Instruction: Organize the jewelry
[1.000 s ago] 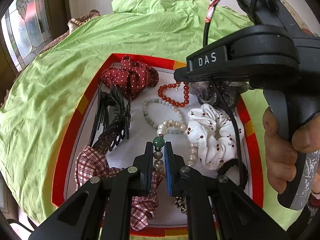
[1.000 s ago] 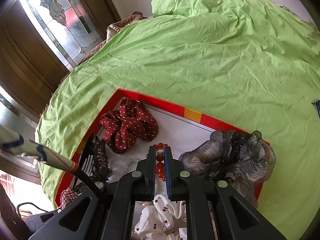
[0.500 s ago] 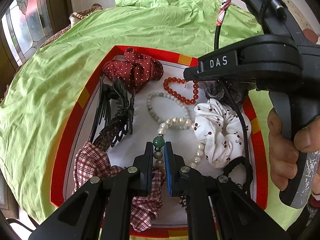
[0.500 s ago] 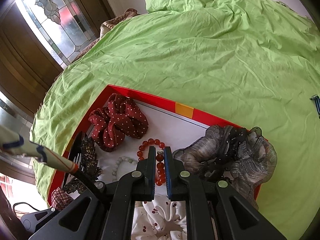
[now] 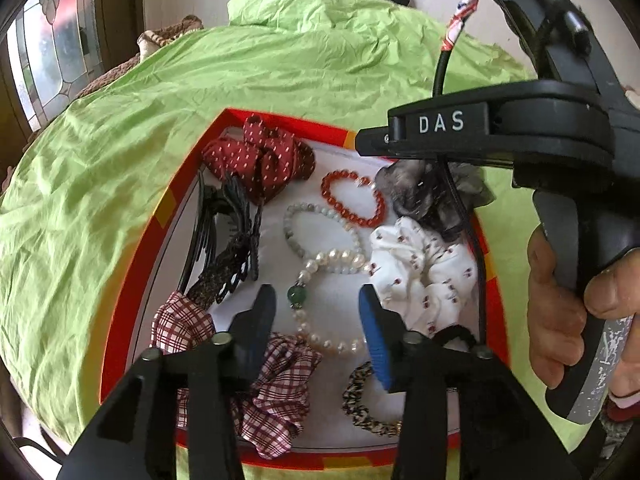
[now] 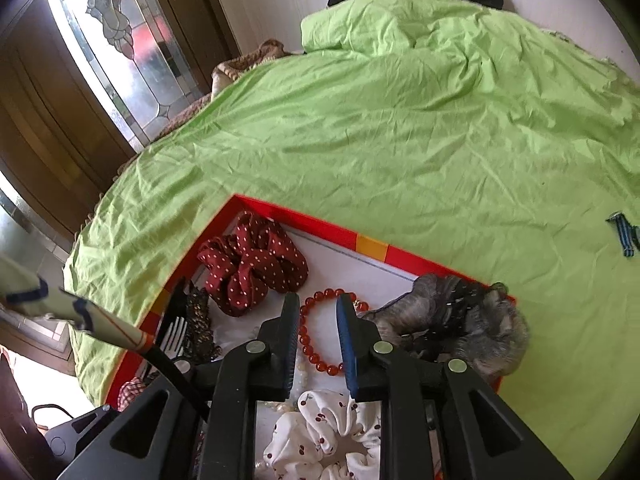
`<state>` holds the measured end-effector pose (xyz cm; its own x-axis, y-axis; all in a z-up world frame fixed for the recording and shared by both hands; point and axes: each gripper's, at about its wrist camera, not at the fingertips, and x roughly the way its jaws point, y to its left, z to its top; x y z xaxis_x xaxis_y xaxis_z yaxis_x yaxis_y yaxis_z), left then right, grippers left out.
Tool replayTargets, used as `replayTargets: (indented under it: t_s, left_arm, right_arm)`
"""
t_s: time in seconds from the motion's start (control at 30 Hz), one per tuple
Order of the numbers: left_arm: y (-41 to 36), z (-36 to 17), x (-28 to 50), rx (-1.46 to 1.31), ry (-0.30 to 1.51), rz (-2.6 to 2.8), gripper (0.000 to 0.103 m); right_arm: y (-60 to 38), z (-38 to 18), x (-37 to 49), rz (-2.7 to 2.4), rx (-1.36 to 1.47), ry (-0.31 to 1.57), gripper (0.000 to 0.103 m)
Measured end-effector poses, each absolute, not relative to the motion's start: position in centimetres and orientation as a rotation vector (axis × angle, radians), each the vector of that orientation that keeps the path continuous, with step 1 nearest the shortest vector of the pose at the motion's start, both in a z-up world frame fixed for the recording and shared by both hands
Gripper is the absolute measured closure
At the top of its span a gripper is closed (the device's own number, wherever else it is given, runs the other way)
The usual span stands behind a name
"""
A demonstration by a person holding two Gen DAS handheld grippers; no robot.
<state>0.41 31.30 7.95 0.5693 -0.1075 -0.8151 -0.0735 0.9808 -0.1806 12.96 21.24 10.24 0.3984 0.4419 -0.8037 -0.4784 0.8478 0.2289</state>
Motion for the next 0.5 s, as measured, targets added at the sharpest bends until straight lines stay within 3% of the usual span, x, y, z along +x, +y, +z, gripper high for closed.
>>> replayTargets:
  t_s: [0.07,0.33,0.5]
  left_arm:
    - [31.3,8.3,0.2,-0.223,0.950,-0.031,0.052]
    - [33.5,9.7,-0.7,-0.324,0.887,-0.013,0.048]
    - [37.0,10.3,-1.5,-0.534,0.816,-0.046,0.043]
  right_arm:
    - [20.8,10.8,12.7,0.579,-0.033,0.995,0.082]
    - [17.9,12.3,10.9,0.556,0.002,0.969,0.079]
    - [16.0,13.1,9.2,0.543,0.010,0.950,0.077]
